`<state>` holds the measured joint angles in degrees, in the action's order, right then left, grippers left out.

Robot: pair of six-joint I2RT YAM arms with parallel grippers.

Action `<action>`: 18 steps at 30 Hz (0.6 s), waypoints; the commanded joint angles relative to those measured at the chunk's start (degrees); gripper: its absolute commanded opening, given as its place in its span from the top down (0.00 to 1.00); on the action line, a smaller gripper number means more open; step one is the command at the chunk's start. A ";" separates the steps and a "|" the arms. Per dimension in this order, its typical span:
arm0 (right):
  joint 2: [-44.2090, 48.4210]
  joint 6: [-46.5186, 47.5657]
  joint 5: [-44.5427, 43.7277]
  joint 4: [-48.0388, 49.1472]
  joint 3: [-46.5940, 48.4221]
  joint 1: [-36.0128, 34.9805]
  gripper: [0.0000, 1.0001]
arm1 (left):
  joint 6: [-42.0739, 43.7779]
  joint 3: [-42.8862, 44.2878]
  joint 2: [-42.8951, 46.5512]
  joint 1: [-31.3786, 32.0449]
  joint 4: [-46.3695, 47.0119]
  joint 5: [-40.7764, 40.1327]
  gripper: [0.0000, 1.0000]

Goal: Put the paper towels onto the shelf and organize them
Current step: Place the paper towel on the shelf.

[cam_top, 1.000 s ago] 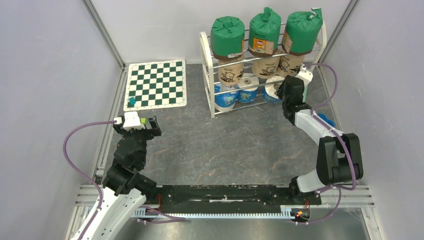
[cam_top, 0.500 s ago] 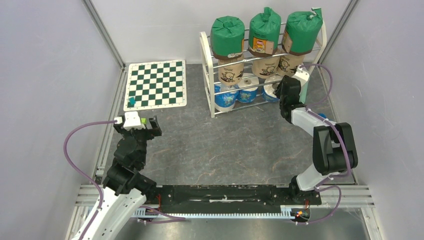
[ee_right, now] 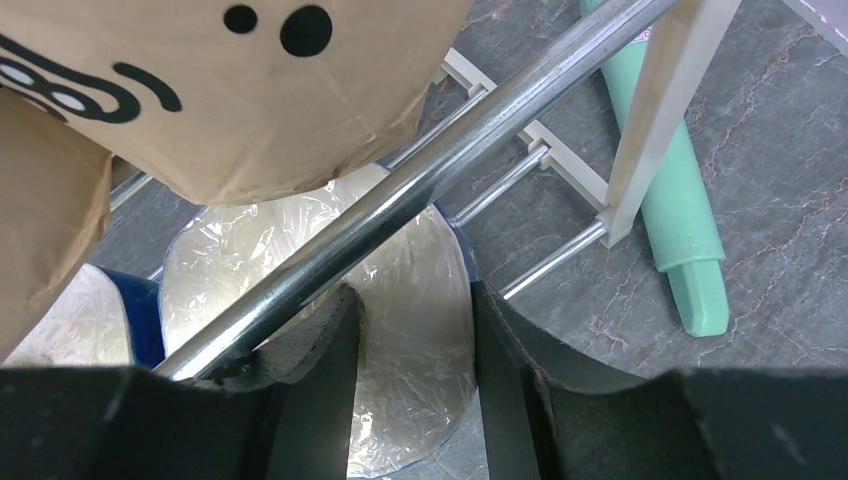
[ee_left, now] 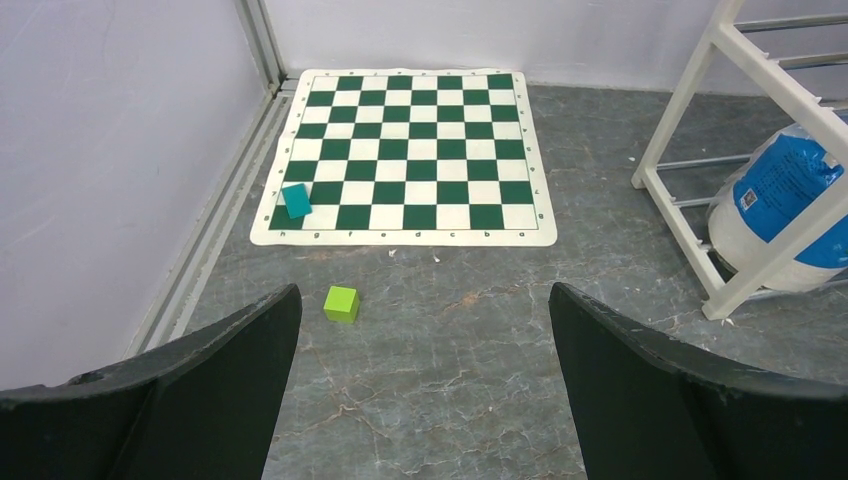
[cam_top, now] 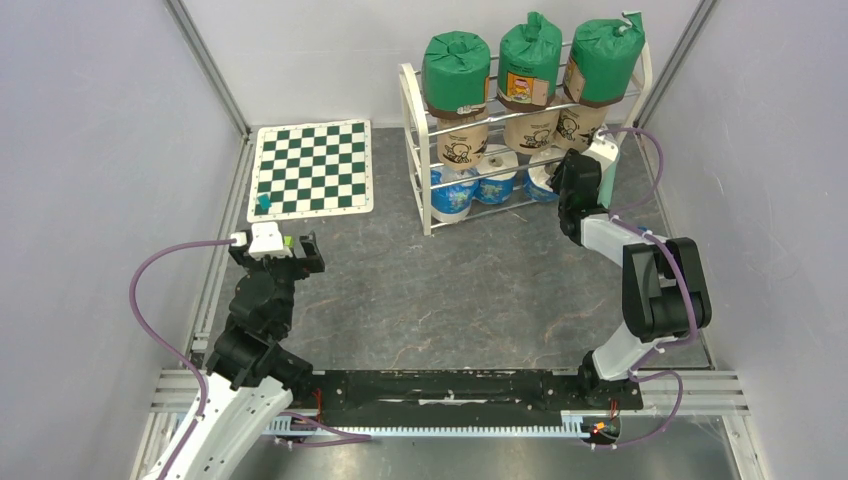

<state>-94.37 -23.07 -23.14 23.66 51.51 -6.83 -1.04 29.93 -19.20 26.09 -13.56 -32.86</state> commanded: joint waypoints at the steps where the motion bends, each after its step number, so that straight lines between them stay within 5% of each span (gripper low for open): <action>1: 0.54 -1.01 -0.13 7.15 2.30 0.24 0.89 | -2.44 -0.23 -0.13 -0.33 0.82 0.14 0.00; 8: 2.42 -2.81 -1.21 13.14 -2.26 0.58 0.86 | -2.49 -0.36 -0.28 -0.42 0.82 0.43 0.00; 18: 3.02 -1.39 -0.21 13.04 -3.56 0.77 0.41 | -2.59 -0.34 -0.24 -0.42 0.82 0.96 0.00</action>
<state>-94.26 -24.40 -23.20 30.76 48.25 -6.35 -1.06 29.91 -19.20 26.04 -13.63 -32.60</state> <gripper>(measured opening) 0.546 0.994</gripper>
